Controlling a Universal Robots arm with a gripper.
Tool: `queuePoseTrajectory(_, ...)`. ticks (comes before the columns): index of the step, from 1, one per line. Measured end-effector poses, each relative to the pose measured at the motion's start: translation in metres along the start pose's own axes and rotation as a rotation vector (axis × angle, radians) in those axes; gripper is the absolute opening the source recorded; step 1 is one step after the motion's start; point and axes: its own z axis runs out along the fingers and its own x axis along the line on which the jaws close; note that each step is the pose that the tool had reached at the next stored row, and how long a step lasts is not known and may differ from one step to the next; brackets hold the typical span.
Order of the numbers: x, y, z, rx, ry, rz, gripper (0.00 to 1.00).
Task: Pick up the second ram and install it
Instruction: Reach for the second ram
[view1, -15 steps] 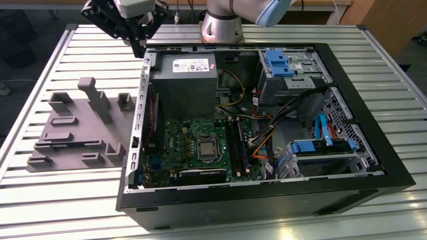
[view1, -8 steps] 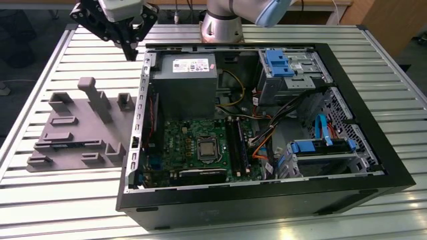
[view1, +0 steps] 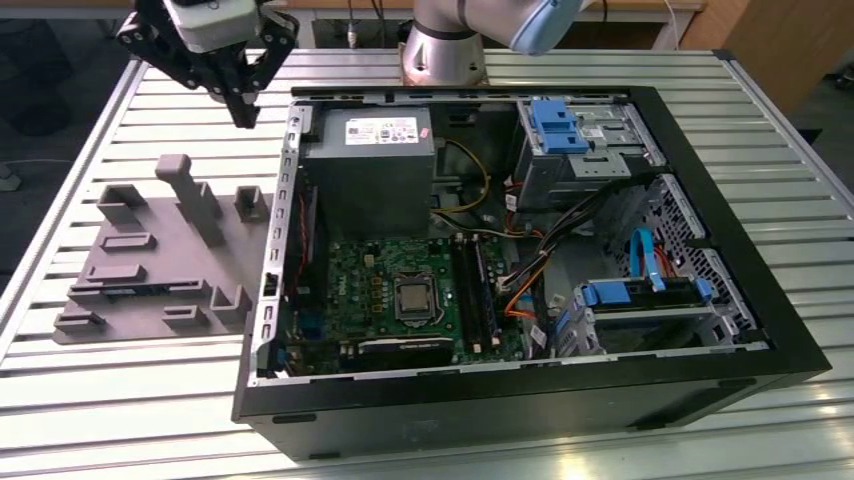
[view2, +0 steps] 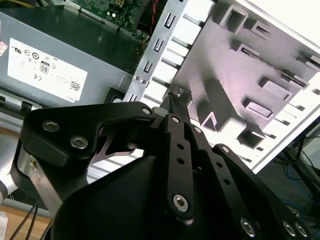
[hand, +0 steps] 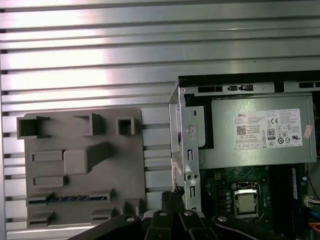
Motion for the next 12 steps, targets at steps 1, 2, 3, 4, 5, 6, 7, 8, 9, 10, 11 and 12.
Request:
queuePoseTrajectory(1,0.0028,-0.0007,0.0000,0.0000,-0.0001,0.000,0.11)
queuePoseTrajectory(2,0.0060,-0.0012,0.0000,0.0000,-0.0001,0.000,0.11)
queuePoseTrajectory(3,0.0099,-0.0018,-0.0001,0.0000,-0.0001,0.000,0.11)
queuePoseTrajectory(4,0.0140,-0.0023,-0.0002,0.0001,0.0000,0.000,0.11)
queuePoseTrajectory(5,0.0177,-0.0029,-0.0002,0.0000,0.0000,0.000,0.11)
queuePoseTrajectory(6,0.0213,-0.0036,-0.0003,0.0001,-0.0001,0.000,0.11)
queuePoseTrajectory(7,0.0248,-0.0043,-0.0003,0.0002,0.0000,0.000,0.11)
queuePoseTrajectory(8,0.0280,-0.0049,-0.0004,0.0003,-0.0001,0.000,0.11)
queuePoseTrajectory(9,0.0310,-0.0055,-0.0005,0.0005,-0.0001,0.000,0.11)
queuePoseTrajectory(10,0.0332,-0.0059,-0.0006,0.0009,0.0001,0.000,0.11)
queuePoseTrajectory(11,0.0339,-0.0061,-0.0006,0.0009,0.0000,-0.001,0.11)
queuePoseTrajectory(12,0.0339,-0.0061,-0.0006,0.0009,0.0000,-0.001,0.11)
